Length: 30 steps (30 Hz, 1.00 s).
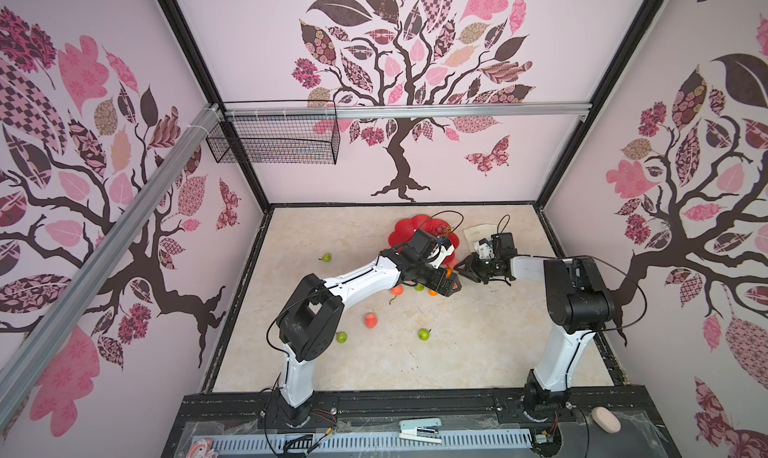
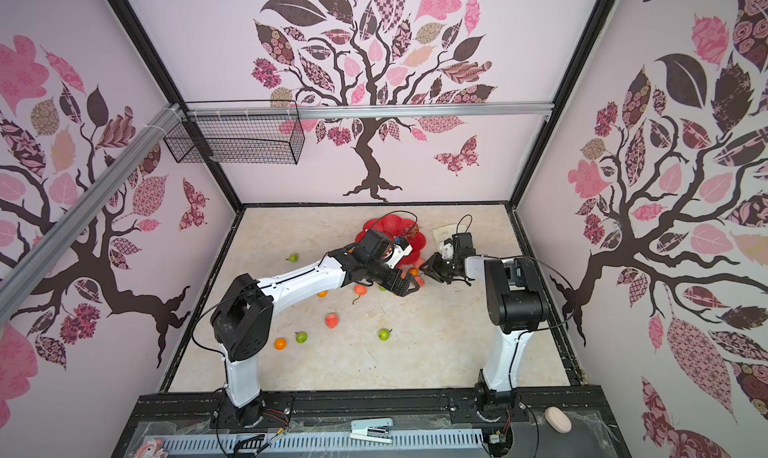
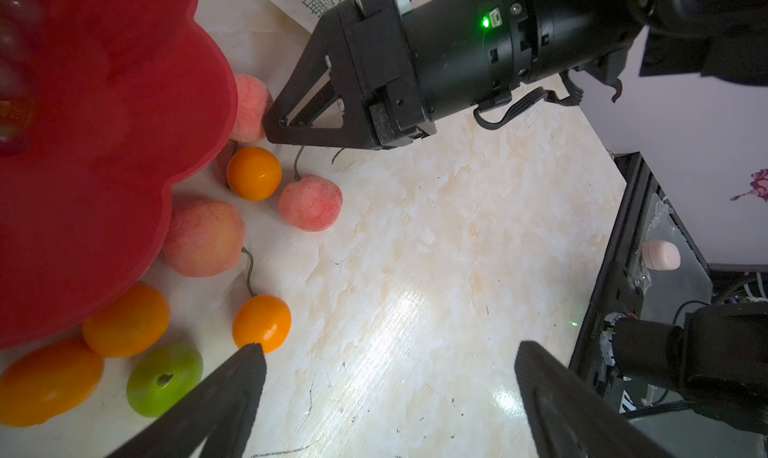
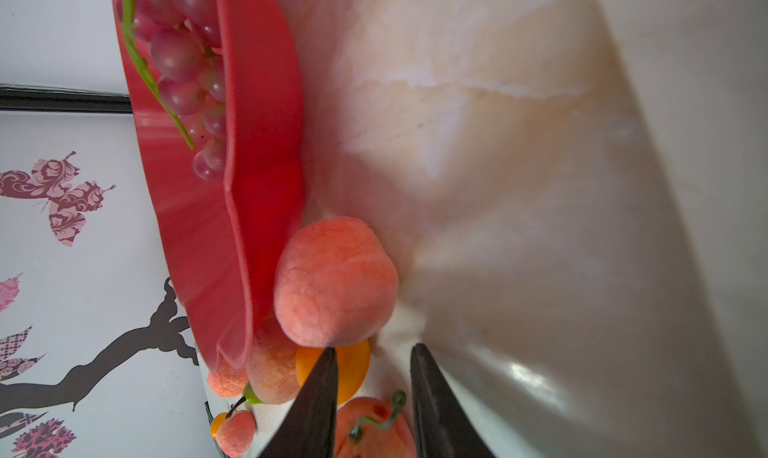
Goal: Place and organize the fake fruits in the fruit bowl
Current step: 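Close the right gripper on the pink peach and lift it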
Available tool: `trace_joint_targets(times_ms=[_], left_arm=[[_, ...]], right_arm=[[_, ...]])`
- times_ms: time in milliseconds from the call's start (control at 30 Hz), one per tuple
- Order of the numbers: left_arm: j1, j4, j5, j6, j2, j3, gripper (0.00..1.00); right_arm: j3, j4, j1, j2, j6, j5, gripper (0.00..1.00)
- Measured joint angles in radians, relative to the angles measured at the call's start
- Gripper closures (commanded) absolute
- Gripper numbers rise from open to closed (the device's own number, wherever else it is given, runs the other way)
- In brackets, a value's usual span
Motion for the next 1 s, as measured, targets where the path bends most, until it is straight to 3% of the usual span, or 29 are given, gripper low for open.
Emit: trace_joint_targets(times_ms=[367,1000], left_arm=[[0.000,-0.004,0.000,0.000,0.000,0.000,0.02],[0.000,-0.005,-0.004,0.003,0.000,0.002,0.02]], right_arm=[[0.000,0.005,0.000,0.000,0.009,-0.009,0.84],[-0.007,0.003,-0.001,-0.003,0.014,-0.009,0.95]])
